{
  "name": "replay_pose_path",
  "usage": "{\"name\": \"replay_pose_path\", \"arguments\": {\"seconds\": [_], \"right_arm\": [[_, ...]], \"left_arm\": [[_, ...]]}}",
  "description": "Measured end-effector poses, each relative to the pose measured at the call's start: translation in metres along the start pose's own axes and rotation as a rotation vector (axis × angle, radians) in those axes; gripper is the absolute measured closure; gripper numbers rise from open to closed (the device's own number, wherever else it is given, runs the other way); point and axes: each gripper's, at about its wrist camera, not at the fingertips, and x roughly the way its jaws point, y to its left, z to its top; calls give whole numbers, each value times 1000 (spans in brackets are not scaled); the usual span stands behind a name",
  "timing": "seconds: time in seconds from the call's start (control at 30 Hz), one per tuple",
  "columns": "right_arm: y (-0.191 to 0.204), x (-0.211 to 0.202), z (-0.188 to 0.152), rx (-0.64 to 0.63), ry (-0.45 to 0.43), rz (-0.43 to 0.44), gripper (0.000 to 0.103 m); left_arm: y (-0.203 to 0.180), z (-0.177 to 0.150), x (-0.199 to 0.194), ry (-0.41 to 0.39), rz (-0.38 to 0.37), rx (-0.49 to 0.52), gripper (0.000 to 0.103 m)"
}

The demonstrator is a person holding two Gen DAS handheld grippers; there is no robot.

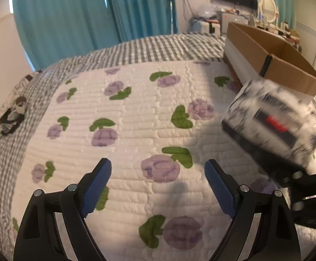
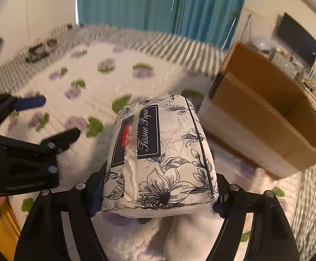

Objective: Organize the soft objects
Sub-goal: 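Grasp the white sock with the left tool while the right tool holds the tissue pack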

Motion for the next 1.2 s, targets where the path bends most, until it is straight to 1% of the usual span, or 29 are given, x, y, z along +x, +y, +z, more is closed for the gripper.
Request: {"name": "replay_pose_path", "arguments": {"seconds": [0.13, 0.2, 0.3, 0.4, 0.43, 0.5, 0.53, 0.63, 0.8, 0.93, 0.97, 1.0, 1.03, 1.1, 1.2], "right_arm": [[-17, -52, -5, 120, -114, 6, 29], [-27, -74, -14, 172, -142, -6, 29], [-48, -102, -31, 240, -162, -53, 29], [-76, -123, -55, 330, -179, -127, 29], [-89, -128, -66, 389, -176, -137, 29], [-108, -130, -81, 470, -166, -126, 29], [-120, -128, -88, 503, -155, -134, 29], [-139, -124, -98, 545, -133, -166, 29], [-157, -114, -110, 607, -121, -145, 29], [-165, -99, -113, 639, -104, -121, 29], [-169, -97, -115, 647, -102, -115, 29], [-170, -95, -116, 652, -101, -110, 29], [-170, -93, -116, 658, -104, -102, 29], [-170, -90, -116, 662, -107, -95, 29], [-170, -90, -116, 658, -112, -91, 29]], "left_arm": [[-7, 4, -22, -35, -23, -7, 14], [-17, 8, -33, -53, -41, 1, 14], [-39, 11, -45, -63, -73, 26, 14], [-70, 13, -51, -65, -105, 57, 14], [-84, 12, -51, -60, -125, 74, 14], [-107, 11, -49, -38, -154, 98, 14], [-115, 10, -46, -25, -161, 109, 14], [-142, 11, -32, 22, -194, 134, 14], [-170, 11, -14, 43, -218, 186, 16], [-187, 7, 4, 63, -215, 222, 17], [-188, 6, 8, 71, -228, 224, 26], [-189, 5, 11, 82, -250, 225, 39], [-191, 3, 14, 93, -276, 229, 42], [-192, 1, 13, 89, -300, 245, 55], [-187, -2, 4, 69, -318, 258, 59]]}}
